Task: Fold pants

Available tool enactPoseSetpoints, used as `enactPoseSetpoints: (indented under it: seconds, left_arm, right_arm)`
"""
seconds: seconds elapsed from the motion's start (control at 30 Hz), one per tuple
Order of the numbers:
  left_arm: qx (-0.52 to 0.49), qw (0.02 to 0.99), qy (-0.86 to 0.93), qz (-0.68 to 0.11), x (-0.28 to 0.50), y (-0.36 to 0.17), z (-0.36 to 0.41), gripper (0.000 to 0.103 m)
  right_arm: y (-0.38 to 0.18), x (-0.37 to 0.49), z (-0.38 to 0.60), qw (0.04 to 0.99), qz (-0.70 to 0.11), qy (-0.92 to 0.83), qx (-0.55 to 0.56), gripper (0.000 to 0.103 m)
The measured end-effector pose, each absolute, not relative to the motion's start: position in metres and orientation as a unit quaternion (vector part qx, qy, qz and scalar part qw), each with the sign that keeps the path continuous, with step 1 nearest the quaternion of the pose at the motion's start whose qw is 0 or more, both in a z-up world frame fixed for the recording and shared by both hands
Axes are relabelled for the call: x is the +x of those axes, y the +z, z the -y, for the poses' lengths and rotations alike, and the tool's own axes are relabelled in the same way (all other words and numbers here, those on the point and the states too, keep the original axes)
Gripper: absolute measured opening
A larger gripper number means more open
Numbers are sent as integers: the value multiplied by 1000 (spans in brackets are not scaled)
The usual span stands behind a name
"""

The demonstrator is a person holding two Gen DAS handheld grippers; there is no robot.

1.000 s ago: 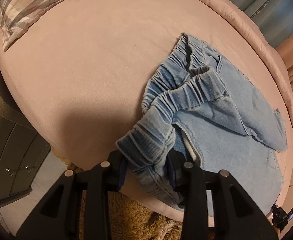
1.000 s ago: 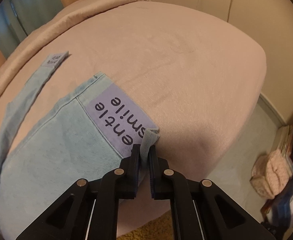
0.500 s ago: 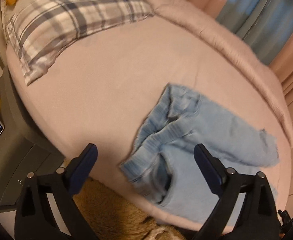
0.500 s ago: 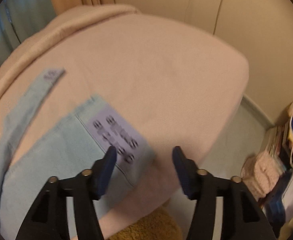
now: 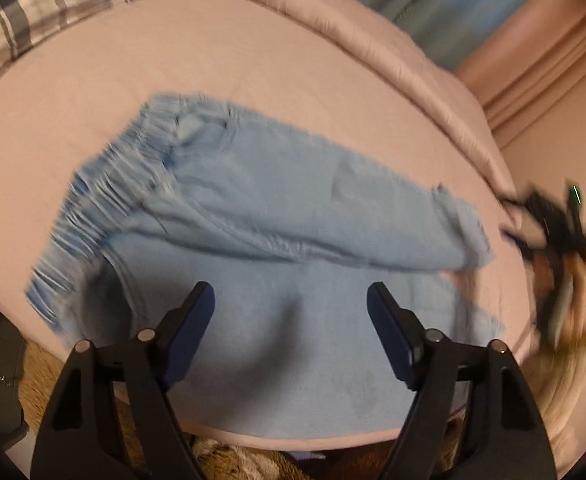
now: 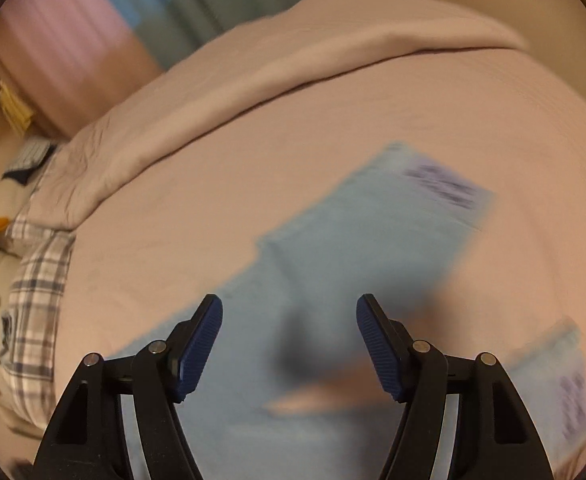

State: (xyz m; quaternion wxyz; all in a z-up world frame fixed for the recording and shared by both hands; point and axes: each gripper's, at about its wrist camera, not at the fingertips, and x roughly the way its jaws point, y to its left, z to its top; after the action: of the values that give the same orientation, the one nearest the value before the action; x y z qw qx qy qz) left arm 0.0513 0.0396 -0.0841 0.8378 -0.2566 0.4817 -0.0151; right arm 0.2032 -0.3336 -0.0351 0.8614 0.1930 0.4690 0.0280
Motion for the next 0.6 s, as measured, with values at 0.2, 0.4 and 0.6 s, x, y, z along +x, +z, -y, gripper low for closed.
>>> enactPoseSetpoints:
  seconds: [0.2, 0.4, 0.6]
  left_arm:
    - [-267, 814, -10, -515, 48, -108, -39, 76]
    - [-276, 812, 3, -514, 44, -109, -50, 76]
    - [-289, 814, -6, -504, 40, -97, -57, 77]
  right_arm:
    - [-96, 310, 301, 820, -544, -47, 174, 69]
    - [-137, 337, 310, 802, -561, -105, 177, 42]
    - [-127, 321, 324, 823, -535, -80, 174, 10]
